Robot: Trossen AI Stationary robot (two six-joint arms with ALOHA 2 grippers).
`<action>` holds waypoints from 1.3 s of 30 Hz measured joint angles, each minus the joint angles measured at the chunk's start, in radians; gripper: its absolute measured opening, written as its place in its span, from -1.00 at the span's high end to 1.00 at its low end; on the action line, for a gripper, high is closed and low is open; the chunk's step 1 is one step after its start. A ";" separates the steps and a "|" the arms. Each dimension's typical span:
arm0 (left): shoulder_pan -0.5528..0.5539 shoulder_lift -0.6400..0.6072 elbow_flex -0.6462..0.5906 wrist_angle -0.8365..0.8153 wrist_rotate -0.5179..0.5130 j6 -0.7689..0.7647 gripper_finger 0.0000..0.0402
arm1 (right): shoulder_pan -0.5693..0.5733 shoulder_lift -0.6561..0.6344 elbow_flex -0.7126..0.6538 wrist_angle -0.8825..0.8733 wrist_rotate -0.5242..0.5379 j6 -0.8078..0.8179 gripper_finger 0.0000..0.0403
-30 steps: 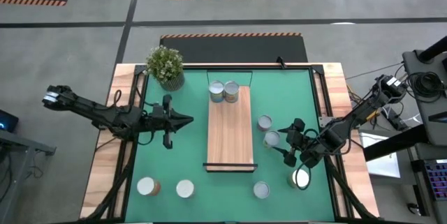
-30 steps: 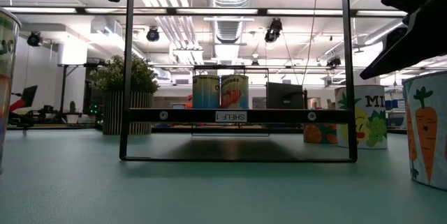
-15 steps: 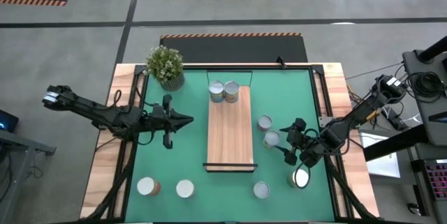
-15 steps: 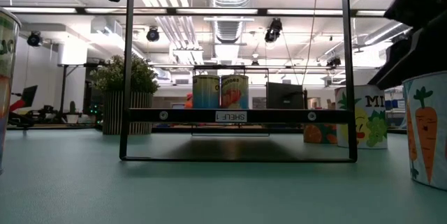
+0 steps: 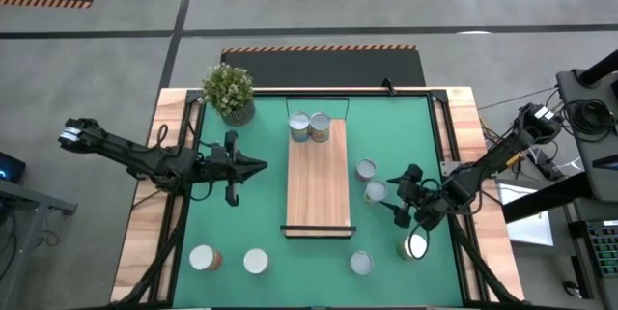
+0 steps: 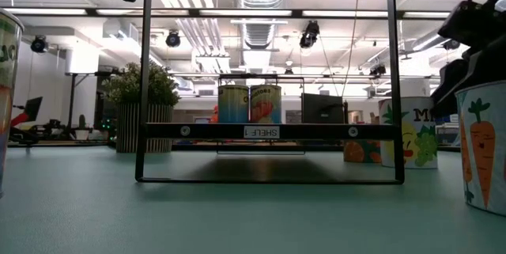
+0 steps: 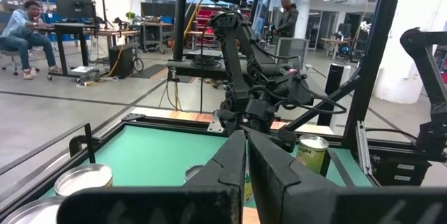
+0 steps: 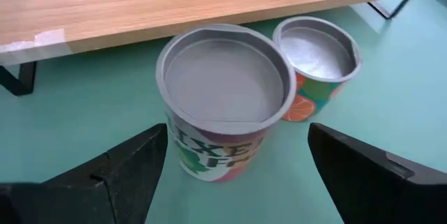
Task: Pick and place cans onto a shelf
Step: Put the canned mixed fruits on the shelf
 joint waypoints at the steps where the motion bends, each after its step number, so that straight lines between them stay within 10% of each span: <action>1: 0.000 0.000 0.000 0.001 0.000 0.002 1.00 | 0.000 0.000 -0.005 0.014 0.000 -0.004 -0.65; 23: 0.000 0.000 0.000 0.004 0.000 0.004 1.00 | -0.015 0.006 -0.073 0.173 0.039 -0.047 -0.63; 39: 0.000 0.000 0.000 0.011 0.000 0.007 1.00 | -0.026 0.242 -0.074 0.384 0.076 -0.086 -0.63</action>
